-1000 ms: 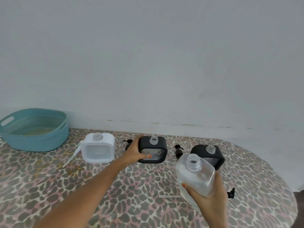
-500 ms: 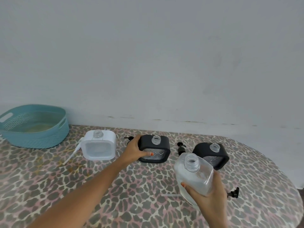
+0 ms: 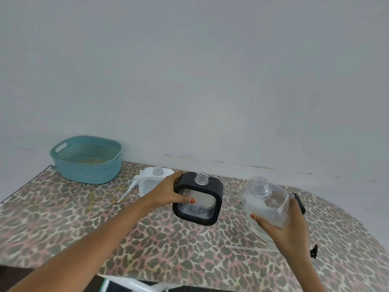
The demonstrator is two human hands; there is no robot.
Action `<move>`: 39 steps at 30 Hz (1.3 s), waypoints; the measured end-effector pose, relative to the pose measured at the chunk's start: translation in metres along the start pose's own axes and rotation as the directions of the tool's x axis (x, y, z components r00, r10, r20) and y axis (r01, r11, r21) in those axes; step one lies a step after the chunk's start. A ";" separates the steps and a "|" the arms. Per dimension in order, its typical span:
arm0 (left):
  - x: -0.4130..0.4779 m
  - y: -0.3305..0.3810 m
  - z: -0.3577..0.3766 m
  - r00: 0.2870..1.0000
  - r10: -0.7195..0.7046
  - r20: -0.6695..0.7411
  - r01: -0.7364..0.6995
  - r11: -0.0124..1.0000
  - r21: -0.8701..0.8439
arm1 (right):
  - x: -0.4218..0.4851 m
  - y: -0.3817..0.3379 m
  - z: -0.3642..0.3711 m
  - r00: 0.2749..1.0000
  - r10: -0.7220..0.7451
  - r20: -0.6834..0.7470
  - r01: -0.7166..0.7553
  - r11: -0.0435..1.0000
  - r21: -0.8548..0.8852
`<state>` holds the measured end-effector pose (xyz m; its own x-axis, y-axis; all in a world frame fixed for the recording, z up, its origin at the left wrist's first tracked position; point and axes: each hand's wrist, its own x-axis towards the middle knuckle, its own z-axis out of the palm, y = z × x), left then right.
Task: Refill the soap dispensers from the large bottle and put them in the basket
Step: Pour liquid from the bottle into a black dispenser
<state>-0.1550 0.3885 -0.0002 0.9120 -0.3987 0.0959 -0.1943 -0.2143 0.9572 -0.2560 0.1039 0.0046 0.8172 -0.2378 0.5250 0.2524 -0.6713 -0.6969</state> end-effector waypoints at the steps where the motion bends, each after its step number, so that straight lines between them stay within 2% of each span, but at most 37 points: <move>1: -0.007 0.002 -0.004 1.000 0.004 0.002 -0.004 1.000 0.010 | 0.003 -0.005 0.000 1.000 -0.017 0.003 0.017 0.999 -0.027; 8: -0.045 0.010 -0.026 0.999 0.017 0.038 -0.019 0.998 0.061 | 0.015 -0.034 0.011 0.983 -0.160 0.094 0.169 0.981 -0.091; 14: -0.066 0.011 -0.034 0.998 0.033 0.059 -0.033 0.999 0.003 | 0.023 -0.054 0.025 0.944 -0.269 0.189 0.295 0.947 -0.128; 20: -0.077 0.008 -0.036 0.999 0.035 0.025 -0.035 0.999 0.019 | 0.030 -0.071 0.035 0.889 -0.404 0.216 0.446 0.871 -0.207; 26: -0.078 0.006 -0.036 0.999 0.024 0.027 -0.025 0.999 0.032 | 0.038 -0.081 0.043 0.789 -0.555 0.263 0.613 0.742 -0.271; 39: -0.077 -0.001 -0.035 0.999 0.000 0.041 -0.002 0.999 0.033 | 0.048 -0.080 0.049 0.673 -0.663 0.328 0.738 0.569 -0.363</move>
<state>-0.2119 0.4507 0.0011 0.8965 -0.4349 0.0848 -0.2074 -0.2428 0.9477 -0.2116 0.1808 0.0609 0.5524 0.5158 0.6548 0.5584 -0.8123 0.1687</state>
